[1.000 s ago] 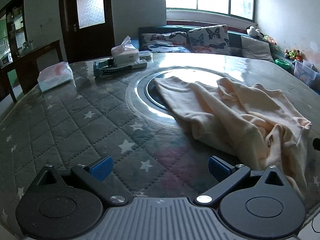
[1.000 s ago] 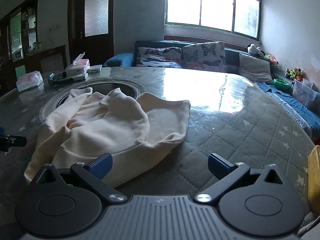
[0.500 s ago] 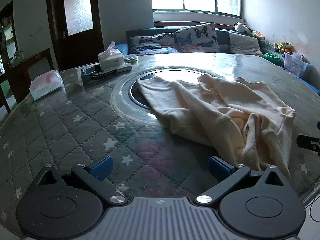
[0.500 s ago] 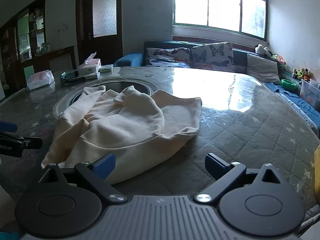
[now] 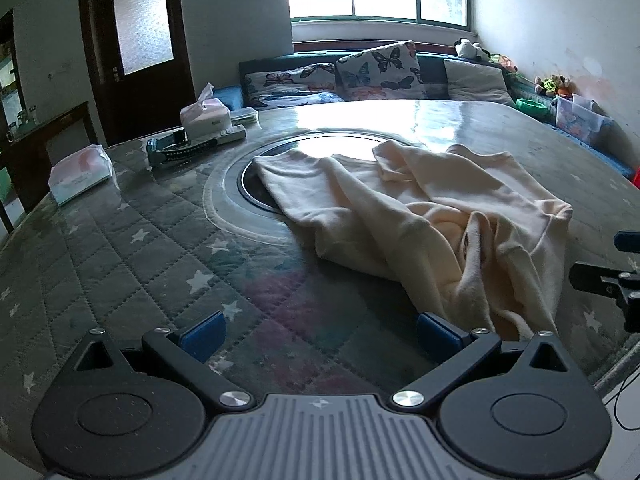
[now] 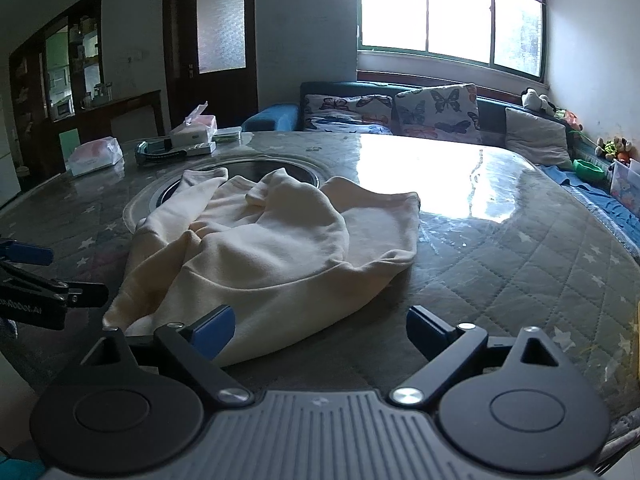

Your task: Fold clothes

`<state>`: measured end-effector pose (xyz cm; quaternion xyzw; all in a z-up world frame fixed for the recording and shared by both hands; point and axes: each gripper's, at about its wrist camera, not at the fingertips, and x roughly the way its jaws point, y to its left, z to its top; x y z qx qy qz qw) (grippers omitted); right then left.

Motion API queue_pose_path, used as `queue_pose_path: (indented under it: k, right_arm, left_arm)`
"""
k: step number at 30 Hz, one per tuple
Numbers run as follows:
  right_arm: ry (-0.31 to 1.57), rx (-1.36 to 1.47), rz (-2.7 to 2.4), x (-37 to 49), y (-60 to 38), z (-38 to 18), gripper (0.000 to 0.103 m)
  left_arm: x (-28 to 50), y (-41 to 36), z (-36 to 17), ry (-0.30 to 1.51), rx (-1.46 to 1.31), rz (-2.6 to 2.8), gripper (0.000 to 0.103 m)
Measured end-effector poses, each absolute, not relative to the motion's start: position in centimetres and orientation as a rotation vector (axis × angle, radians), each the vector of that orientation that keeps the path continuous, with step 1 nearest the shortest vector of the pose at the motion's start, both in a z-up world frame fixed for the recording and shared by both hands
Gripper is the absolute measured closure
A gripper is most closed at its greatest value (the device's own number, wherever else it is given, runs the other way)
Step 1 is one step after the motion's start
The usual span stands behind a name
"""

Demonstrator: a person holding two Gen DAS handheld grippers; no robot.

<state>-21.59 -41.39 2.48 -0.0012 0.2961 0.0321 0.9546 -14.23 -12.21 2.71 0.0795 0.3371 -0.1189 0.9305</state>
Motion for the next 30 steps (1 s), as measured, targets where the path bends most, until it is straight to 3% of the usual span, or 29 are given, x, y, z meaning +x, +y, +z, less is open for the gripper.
queue_pose_path:
  k: [30]
  right_arm:
    - [0.577,-0.020,0.115,-23.2,-40.3,3.4,0.015]
  left_arm:
    - [-17.5,-14.3,3.1,0.672,0.272,-0.347,0.000]
